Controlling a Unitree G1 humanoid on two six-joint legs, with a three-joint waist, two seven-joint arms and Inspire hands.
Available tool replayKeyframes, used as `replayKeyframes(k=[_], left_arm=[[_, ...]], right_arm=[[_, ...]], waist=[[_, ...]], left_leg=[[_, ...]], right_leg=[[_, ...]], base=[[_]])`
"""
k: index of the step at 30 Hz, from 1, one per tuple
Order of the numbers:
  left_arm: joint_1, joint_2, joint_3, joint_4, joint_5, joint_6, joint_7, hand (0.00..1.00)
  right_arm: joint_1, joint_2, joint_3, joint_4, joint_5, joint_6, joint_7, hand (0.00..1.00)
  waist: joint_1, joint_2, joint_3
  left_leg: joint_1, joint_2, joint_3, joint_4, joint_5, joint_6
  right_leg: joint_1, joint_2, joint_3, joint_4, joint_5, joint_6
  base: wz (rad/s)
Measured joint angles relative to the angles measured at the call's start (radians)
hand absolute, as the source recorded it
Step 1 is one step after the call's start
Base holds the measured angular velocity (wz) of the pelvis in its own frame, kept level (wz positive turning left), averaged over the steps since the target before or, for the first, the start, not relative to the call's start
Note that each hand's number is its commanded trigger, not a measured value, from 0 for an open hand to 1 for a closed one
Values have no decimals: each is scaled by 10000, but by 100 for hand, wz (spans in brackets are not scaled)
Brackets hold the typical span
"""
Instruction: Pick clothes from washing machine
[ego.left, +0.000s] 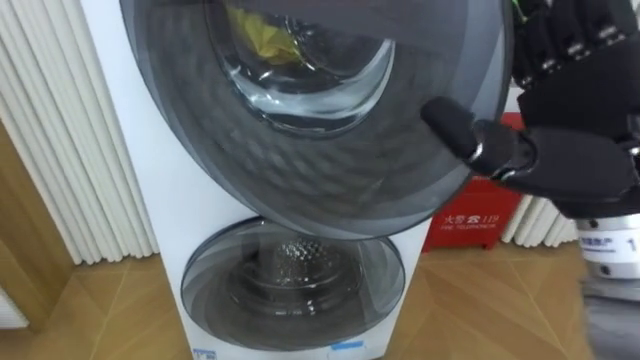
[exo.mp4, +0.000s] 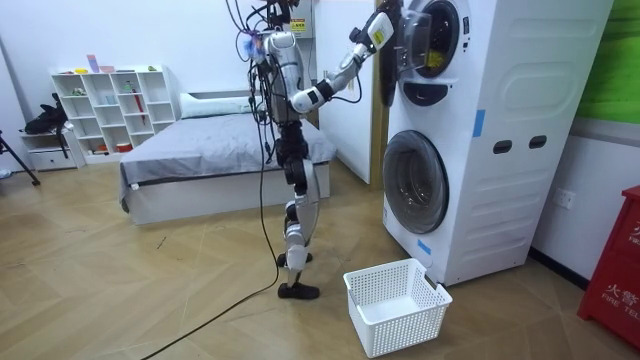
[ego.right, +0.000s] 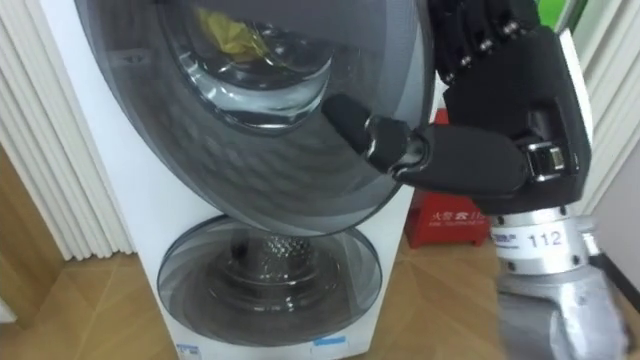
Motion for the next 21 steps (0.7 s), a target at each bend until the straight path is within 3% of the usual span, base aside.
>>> replayKeyframes(k=[5, 11, 14, 19, 21], left_arm=[[17, 13, 1, -111, 2, -7, -4, 0], [-58, 49, -9, -266, 24, -28, -5, 0], [-207, 163, 1, -278, 22, -29, -3, 0], [-632, 160, 13, -280, 26, -38, -4, 0], [-884, 188, 14, -354, 24, -39, -4, 0]], right_arm=[[3, 30, 746, 87, 242, -384, 3, 0], [-28, -1, 1284, 133, 281, -389, 369, 0], [-51, -87, 2085, 532, 247, -100, 920, 0], [-92, -179, 2673, 216, 367, -66, 1881, 0], [-156, -181, 2727, 240, 479, 272, 2169, 0]], waist=[[4, -36, 13], [55, -95, -9], [144, -117, -30], [104, -125, -3], [163, -118, 2]], left_leg=[[8, 118, 1, 9, 109, -139], [3, 194, 0, 0, 260, -201], [-13, 270, 0, -22, 296, -267], [-61, 290, 0, -28, 338, -328], [-65, 288, -2, -46, 348, -346]], right_leg=[[-40, 76, -30, 11, -44, -160], [-37, 130, -250, 31, -105, -305], [-47, 207, -273, 25, -94, -400], [-14, 213, -433, 23, -107, -441], [-12, 205, -520, 26, -114, -428]], base=[[1], [10], [10], [9], [13]])
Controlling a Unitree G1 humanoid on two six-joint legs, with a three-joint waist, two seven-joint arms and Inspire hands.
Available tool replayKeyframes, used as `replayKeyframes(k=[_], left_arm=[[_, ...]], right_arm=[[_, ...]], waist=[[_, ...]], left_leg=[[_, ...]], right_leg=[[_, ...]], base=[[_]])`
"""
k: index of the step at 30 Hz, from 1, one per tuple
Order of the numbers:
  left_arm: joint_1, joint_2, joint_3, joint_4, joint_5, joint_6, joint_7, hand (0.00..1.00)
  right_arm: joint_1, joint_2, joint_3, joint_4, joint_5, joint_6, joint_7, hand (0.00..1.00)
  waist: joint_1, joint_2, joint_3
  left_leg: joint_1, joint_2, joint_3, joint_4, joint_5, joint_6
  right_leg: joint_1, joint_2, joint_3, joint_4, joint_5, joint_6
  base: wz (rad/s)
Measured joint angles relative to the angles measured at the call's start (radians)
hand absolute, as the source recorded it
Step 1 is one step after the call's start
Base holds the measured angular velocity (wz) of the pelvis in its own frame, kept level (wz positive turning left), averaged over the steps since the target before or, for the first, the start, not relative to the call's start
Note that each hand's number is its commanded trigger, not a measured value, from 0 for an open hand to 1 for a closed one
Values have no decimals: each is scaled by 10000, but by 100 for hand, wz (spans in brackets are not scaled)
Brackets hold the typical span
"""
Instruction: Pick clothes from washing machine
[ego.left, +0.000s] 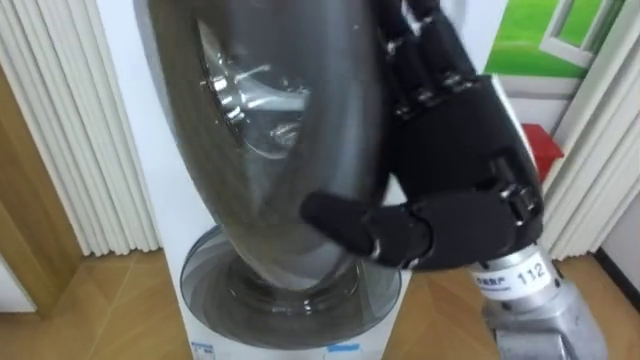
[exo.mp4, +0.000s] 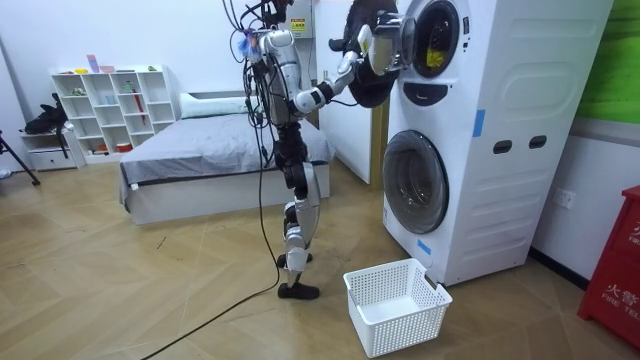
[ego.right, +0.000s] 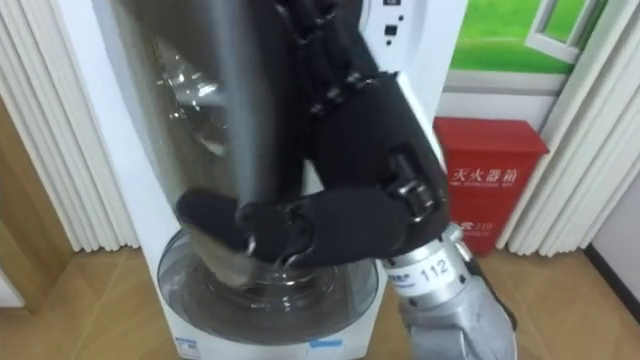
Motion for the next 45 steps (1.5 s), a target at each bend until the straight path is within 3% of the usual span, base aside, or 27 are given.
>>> replayKeyframes(k=[4, 7, 10, 12, 15, 21, 34, 38, 45], left_arm=[[-79, 22, 0, -134, -8, -3, 0, 0], [-81, 34, 0, -141, -8, -3, 0, 0], [-78, 36, 5, -127, 2, -2, 0, 0], [-70, 36, 18, -108, 2, -2, -2, 0], [-57, 33, 55, 222, 0, 13, -41, 0], [-66, 20, 229, 480, -1, 29, -74, 0], [-71, -7, 237, 508, -26, 42, -73, 0], [-37, -236, 437, 506, 18, 42, -74, 0], [99, -405, 1076, 477, 30, 5, 163, 0]], right_arm=[[-249, 14, 268, 47, 126, 209, 657, 0], [-717, 7, 680, 90, 190, 673, 1008, 0], [-939, -68, 1108, 338, 46, 1338, 1368, 0], [-938, -220, 1297, 534, -671, 2013, 1559, 0], [-939, -437, 1369, 580, -1234, 2505, 1802, 0], [-950, -532, 1365, 572, -1468, 2714, 1885, 0], [-975, -642, 1179, 471, -1492, 2719, 1723, 0], [-974, -753, 606, 19, -1569, 2714, 1596, 0], [-979, -1355, -1132, -565, -1695, 2699, 471, 0]], waist=[[264, 4, 5], [430, -18, 19], [586, -96, 92], [795, -184, 138], [954, -202, 147], [978, -156, 176], [980, -48, 195], [869, 111, 231], [570, 63, 157]], left_leg=[[-21, -34, -19, -5, 0, 1], [-84, -65, -122, -3, 0, 1], [-116, -121, -295, -16, -1, 1], [-193, -164, -359, -26, -5, 6], [-268, -218, -364, -26, -29, 37], [-289, -307, -363, -31, -32, 39], [-263, -404, -360, -24, -75, 113], [-249, -417, -322, -29, -94, 147], [-180, -486, -288, -20, -94, 147]], right_leg=[[5, -24, -13, -1, -13, 23], [3, -26, -51, -25, -19, 34], [52, -52, -168, -82, -49, 64], [58, -79, -244, -169, -52, 73], [71, -122, -276, -186, -43, 106], [193, -242, -451, -205, -104, 218], [299, -319, -511, -205, -156, 293], [293, -326, -494, -204, -172, 321], [363, -404, -514, -203, -192, 357]], base=[[6], [13], [17], [12], [4], [7], [2], [2], [0]])
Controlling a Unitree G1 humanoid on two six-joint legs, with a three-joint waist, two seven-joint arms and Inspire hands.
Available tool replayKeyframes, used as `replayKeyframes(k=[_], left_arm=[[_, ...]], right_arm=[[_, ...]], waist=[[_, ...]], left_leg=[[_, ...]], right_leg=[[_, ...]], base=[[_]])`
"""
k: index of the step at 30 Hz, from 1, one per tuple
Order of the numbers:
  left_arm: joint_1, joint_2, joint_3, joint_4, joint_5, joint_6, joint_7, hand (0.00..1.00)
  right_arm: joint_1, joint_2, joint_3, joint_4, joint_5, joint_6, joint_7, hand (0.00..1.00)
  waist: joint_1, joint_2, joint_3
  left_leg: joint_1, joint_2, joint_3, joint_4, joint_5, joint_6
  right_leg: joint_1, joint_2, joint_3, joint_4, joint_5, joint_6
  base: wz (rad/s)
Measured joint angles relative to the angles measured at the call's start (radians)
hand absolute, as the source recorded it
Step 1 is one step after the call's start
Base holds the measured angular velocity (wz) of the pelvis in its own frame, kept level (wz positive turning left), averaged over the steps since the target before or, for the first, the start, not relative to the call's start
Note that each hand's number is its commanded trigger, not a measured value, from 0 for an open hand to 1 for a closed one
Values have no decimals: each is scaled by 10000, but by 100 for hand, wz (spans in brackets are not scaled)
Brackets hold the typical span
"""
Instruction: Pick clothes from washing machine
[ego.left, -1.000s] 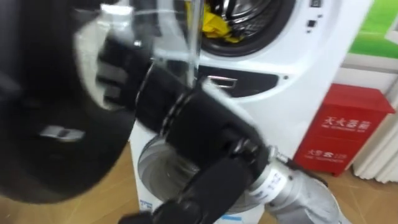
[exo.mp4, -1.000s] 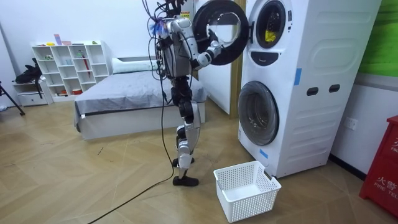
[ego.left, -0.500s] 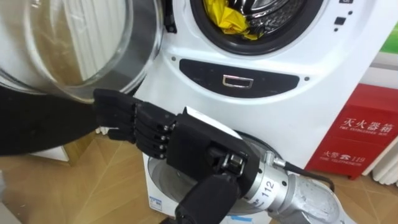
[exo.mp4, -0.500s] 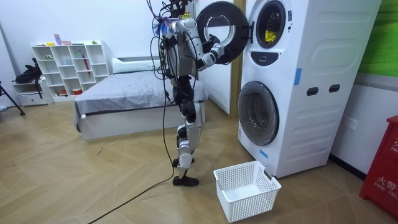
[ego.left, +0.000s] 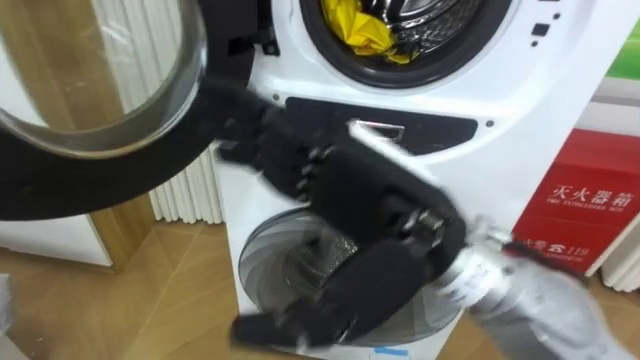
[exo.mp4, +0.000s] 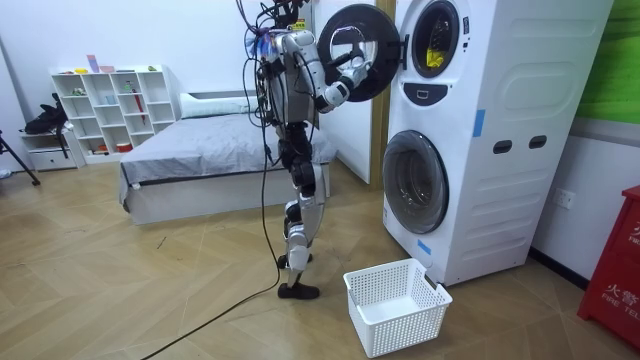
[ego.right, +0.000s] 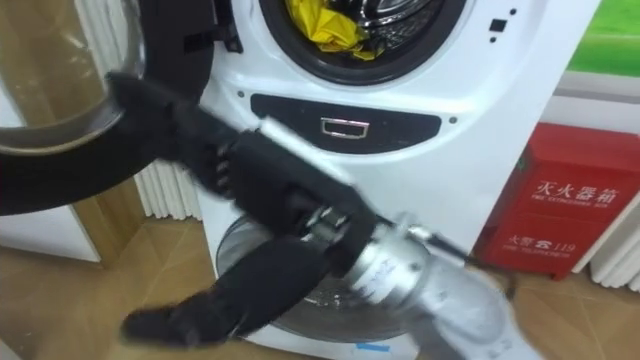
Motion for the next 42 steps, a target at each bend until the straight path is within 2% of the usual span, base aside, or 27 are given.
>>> replayKeyframes(k=[4, 5, 8, 12, 17, 19, 20, 23, 24, 27, 28, 29, 30, 31, 32, 33, 34, 35, 37, 38, 40, 42], left_arm=[[160, -38, -60, -1, -7, 17, 221, 0], [139, -58, -61, -4, 3, 24, 251, 0], [63, -208, -97, -3, 20, 62, 264, 0], [69, -245, -98, 93, 39, 210, 276, 0], [248, -259, -98, 116, 166, 491, 327, 0], [329, -261, -96, 118, 211, 555, 354, 0], [337, -254, -116, 120, 211, 602, 355, 0], [379, -216, -228, 107, 377, 660, 323, 0], [423, -173, -298, 108, 413, 707, 211, 0], [578, -180, -305, 165, 419, 726, -21, 0], [619, -183, -304, 169, 417, 725, -46, 0], [629, -201, -327, 167, 404, 724, -65, 0], [631, -210, -402, 158, 404, 716, -70, 0], [641, -207, -423, 154, 404, 709, -70, 0], [744, -183, -392, 148, 402, 709, -69, 0], [842, -185, -302, 145, 405, 708, -70, 0], [860, -187, -270, 145, 407, 709, -73, 0], [849, -185, -255, 122, 409, 698, -84, 0], [817, -206, -263, 97, 407, 582, -198, 0], [715, -225, -262, 91, 403, 566, -267, 0], [607, -204, -267, 41, 402, 568, -265, 0], [385, -208, -288, -8, 323, 570, -263, 0]], right_arm=[[3, 31, -298, 2, -654, -13, -802, 0], [1, 62, -305, 3, -894, -13, -1043, 0], [-46, 156, -272, 66, -1663, -12, -1590, 0], [-393, 334, -289, 546, -2284, 6, -2170, 0], [-958, 465, -300, 1084, -2296, 16, -2575, 0], [-969, 495, -325, 1190, -2415, 8, -2691, 0], [-971, 500, -326, 1344, -2407, 7, -2758, 0], [-944, 511, -334, 2228, -2518, -7, -2799, 0], [-915, 509, -315, 2547, -2651, 16, -2878, 0], [-913, 564, -262, 2957, -2657, -5, -3067, 0], [-912, 558, -261, 3035, -2532, -6, -3097, 0], [-881, 507, -288, 3150, -2371, -7, -3238, 0], [-878, 447, -286, 3287, -2308, 1, -3397, 0], [-880, 449, -285, 3360, -2253, 3, -3445, 0], [-877, 493, -203, 3463, -2183, 9, -3470, 0], [-864, 492, -120, 3461, -2164, 10, -3467, 0], [-850, 494, -117, 3463, -2133, 9, -3470, 0], [-822, 491, -112, 3466, -2100, 11, -3501, 0], [-824, 483, -115, 3473, -2123, 8, -3572, 0], [-821, 488, -113, 3501, -2159, 8, -3696, 0], [-615, 481, -98, 3464, -2237, 6, -3863, 0], [-561, 393, -122, 3435, -2243, 6, -3895, 0]], waist=[[-301, 17, 5], [-341, -2, -15], [-328, 72, -50], [-343, 84, -46], [-339, 125, 6], [-318, 170, 53], [-242, 191, 106], [-106, 199, 181], [-112, 118, 141], [-55, 73, 117], [-93, 58, 112], [-222, 18, 112], [-175, 31, 107], [-39, 24, 91], [179, 59, 89], [178, 10, 31], [155, -29, -16], [110, -170, -103], [22, -272, -127], [-164, -207, -65], [-291, -186, -63], [-448, -132, -39]], left_leg=[[40, -22, 76, 0, -1, 2], [39, -22, 111, -3, -1, 2], [81, -31, 147, -6, -2, 2], [120, -23, 117, -7, -2, 2], [295, 23, 117, 55, -62, 71], [125, 128, 42, 477, -271, 83], [-102, 186, 36, 1003, -450, 84], [-800, 343, 0, 2628, -829, 52], [-1041, 367, 5, 3088, -831, 53], [-1591, 529, 16, 3948, -825, 62], [-1743, 500, -12, 4028, -850, 41], [-2159, 358, -79, 3761, -874, 43], [-2560, 184, -71, 3054, -783, 46], [-2709, 111, -80, 2610, -597, 122], [-2916, 48, -26, 2191, 70, 252], [-2948, -60, -51, 1855, 619, 428], [-2896, -104, -17, 1747, 835, 585], [-2761, -259, 69, 1708, 917, 701], [-2644, -415, 203, 1819, 726, 820], [-2592, -481, 243, 2024, 505, 884], [-2488, -660, 299, 2122, 261, 979], [-2424, -902, 579, 2108, 38, 1160]], right_leg=[[33, -27, 44, -2, -12, 20], [23, -28, 50, -1, -12, 21], [16, -42, 136, 26, -12, 21], [37, -6, 165, 30, -12, 20], [241, 12, 231, 66, -12, 21], [230, 79, 230, 183, -21, 30], [210, 116, 254, 279, -107, 0], [-31, 103, 261, 906, -583, -97], [-117, 73, 217, 1155, -755, -114], [-12, 147, 237, 1255, -829, -243], [11, 151, 253, 1241, -846, -271], [22, 151, 274, 1219, -895, -300], [20, 142, 328, 1217, -939, -269], [36, 143, 412, 1219, -965, -240], [84, 112, 596, 1205, -996, -185], [131, 39, 617, 1196, -1065, -89], [144, 4, 649, 1176, -1100, -34], [159, -104, 757, 1033, -1124, 80], [389, -284, 802, 834, -1053, 232], [628, -344, 805, 712, -1003, 317], [753, -537, 820, 765, -1080, 453], [549, -887, 689, 1484, -1307, 848]], base=[[-3], [-4], [-7], [-1], [2], [8], [0], [9], [19], [11], [44], [43], [25], [-31], [-46], [-38], [-11], [-9], [-2], [14], [5], [-6]])
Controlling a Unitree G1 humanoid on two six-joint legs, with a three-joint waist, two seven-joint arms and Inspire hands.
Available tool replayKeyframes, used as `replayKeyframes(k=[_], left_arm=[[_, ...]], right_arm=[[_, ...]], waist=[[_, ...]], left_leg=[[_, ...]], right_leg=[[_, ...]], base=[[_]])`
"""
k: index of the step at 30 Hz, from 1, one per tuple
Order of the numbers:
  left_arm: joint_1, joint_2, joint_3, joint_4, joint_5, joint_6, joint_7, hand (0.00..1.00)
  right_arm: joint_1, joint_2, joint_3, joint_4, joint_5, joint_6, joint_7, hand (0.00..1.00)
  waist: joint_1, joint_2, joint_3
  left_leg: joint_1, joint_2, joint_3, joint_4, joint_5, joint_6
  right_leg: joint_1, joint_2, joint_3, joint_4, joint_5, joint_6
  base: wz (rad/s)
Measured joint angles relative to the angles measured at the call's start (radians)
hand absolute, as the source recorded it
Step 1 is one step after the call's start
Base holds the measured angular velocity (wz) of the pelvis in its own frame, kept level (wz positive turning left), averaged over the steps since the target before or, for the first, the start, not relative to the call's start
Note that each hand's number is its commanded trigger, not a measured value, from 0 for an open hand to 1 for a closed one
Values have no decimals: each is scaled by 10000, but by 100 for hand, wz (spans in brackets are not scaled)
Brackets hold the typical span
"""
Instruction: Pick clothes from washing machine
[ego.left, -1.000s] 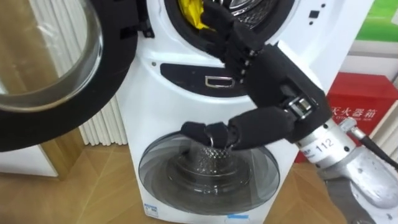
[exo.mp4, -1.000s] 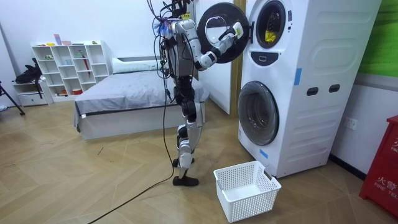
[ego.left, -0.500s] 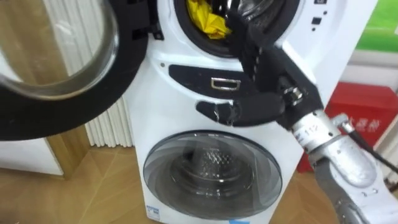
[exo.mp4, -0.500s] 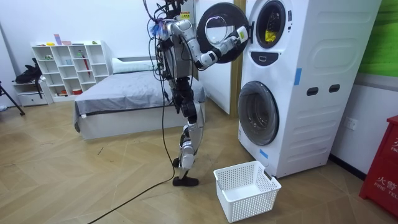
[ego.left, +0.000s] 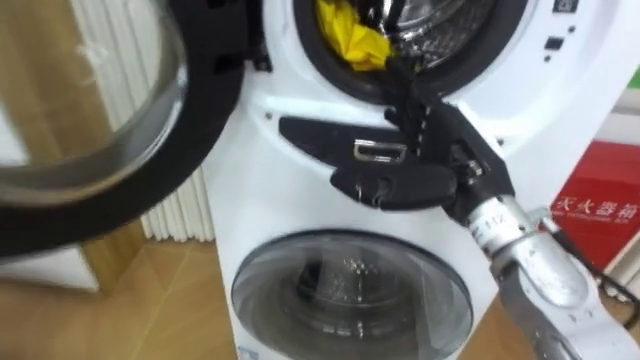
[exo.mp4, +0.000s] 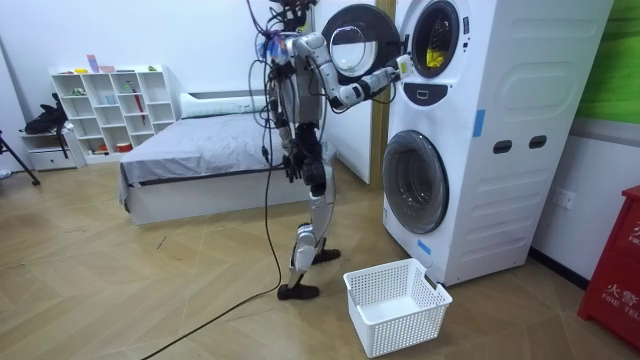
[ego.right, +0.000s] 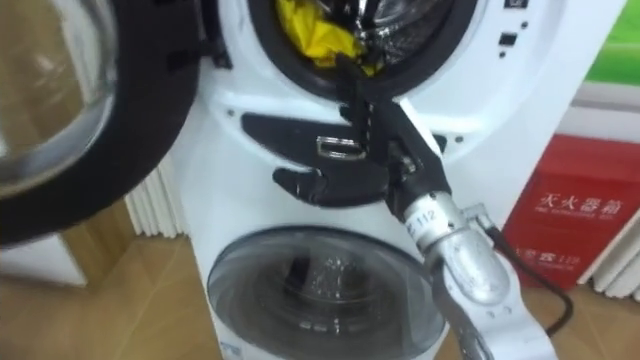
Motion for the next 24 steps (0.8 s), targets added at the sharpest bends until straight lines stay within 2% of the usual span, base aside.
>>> replayKeyframes(k=[1, 3, 4, 5, 6, 7, 8, 9, 10, 11, 12, 13, 14, 15, 16, 17, 18, 24], left_arm=[[-87, -2, -9, 0, 8, 2, 0, 0], [-303, 4, -40, 7, 95, -8, 0, 0], [-330, 8, -49, -3, 88, -9, 0, 0], [-284, 22, -53, 9, 75, 12, 1, 0], [-258, 30, -75, 15, 77, 44, 7, 0], [-276, 40, -93, 11, 78, 48, 15, 0], [-314, 87, -193, -18, 92, 42, 39, 0], [-353, 183, -292, -120, 89, 2, 53, 0], [-426, 240, -322, -124, 90, -24, 53, 0], [-496, 375, -423, -97, 87, -62, 59, 0], [-527, 446, -437, -88, 87, -74, 99, 0], [-546, 461, -477, -89, 91, -73, 122, 0], [-531, 439, -517, -89, 91, -74, 172, 0], [-492, 415, -524, -88, 90, -57, 237, 0], [-415, 400, -525, -66, 93, -36, 245, 0], [-249, 384, -601, -95, 95, 48, 245, 0], [-148, 385, -597, -94, 111, 125, 245, 0], [-12, 292, -577, -110, 499, 189, 244, 0]], right_arm=[[2, -55, -19, 5, 19, 0, -22, 0], [16, -171, -93, 11, -67, -8, -67, 0], [33, -170, -93, -2, -171, -10, -82, 0], [535, -198, -179, -238, -409, -161, -167, 0], [952, -189, -373, -343, -557, -388, -146, 0], [1063, -183, -442, -341, -598, -435, -169, 0], [1319, -116, -697, -341, -706, -512, -255, 0], [1425, -76, -975, -334, -641, -543, -260, 0], [1427, -85, -1067, -331, -634, -543, -242, 0], [1468, -86, -1183, -326, -645, -528, -282, 0], [1482, -84, -1245, -300, -666, -472, -297, 0], [1481, -89, -1246, -298, -691, -447, -304, 0], [1477, -81, -1250, -304, -689, -431, -348, 0], [1478, -83, -1220, -328, -594, -444, -341, 0], [1489, -97, -1164, -347, -538, -442, -285, 0], [1481, -99, -1102, -372, -359, -435, -129, 0], [1477, -98, -1016, -432, -330, -456, 6, 0], [1296, -101, -777, -472, -244, -522, 620, 0]], waist=[[-49, 15, 12], [-239, 26, 27], [-237, 21, 29], [-289, 60, 59], [-361, 110, 78], [-401, 144, 93], [-501, 327, 119], [-545, 387, 103], [-567, 408, 117], [-562, 442, 125], [-579, 459, 126], [-592, 459, 126], [-660, 449, 120], [-784, 435, 101], [-795, 443, 57], [-750, 529, 8], [-746, 637, 47], [-716, 657, 33]], left_leg=[[53, -54, 27, -32, -43, 52], [436, -284, 6, -329, -190, 268], [576, -362, 31, -360, -270, 347], [897, -479, 33, -373, -451, 452], [1251, -558, -28, -412, -625, 538], [1419, -580, -71, -450, -684, 587], [1745, -548, -272, -559, -769, 660], [1897, -464, -350, -742, -788, 678], [1933, -398, -352, -802, -786, 680], [2041, -237, -341, -915, -780, 675], [2188, -126, -338, -1060, -775, 665], [2249, -107, -335, -1111, -777, 664], [2376, -132, -338, -1239, -784, 655], [2538, -192, -356, -1381, -802, 626], [2622, -205, -336, -1429, -822, 591], [2782, -103, -262, -1550, -861, 508], [2840, 11, -195, -1614, -879, 431], [2936, 378, 54, -1728, -930, 127]], right_leg=[[-72, -80, -33, 285, -32, 56], [-579, -571, -83, 2110, -52, 145], [-701, -712, -62, 2608, -12, 202], [-885, -958, -40, 3513, 252, 319], [-991, -1052, 7, 4285, 661, 304], [-1067, -1064, 90, 4635, 922, 288], [-1325, -996, 289, 5147, 1336, 226], [-1720, -789, 446, 5158, 995, 186], [-1973, -665, 443, 5112, 741, 165], [-2421, -397, 412, 4652, 398, 129], [-2616, -85, 405, 3652, 323, 101], [-2620, 18, 411, 2964, 336, 82], [-2620, 134, 411, 1442, 560, 42], [-2604, 220, 618, 756, 1292, -80], [-2552, 290, 752, 653, 1623, -150], [-2391, 469, 832, 361, 1730, -236], [-2273, 607, 832, 99, 1846, -323], [-2113, 1034, 972, -430, 2110, -636]], base=[[12], [26], [11], [0], [0], [9], [6], [4], [-5], [0], [0], [8], [13], [9], [-17], [-32], [-34], [-16]])
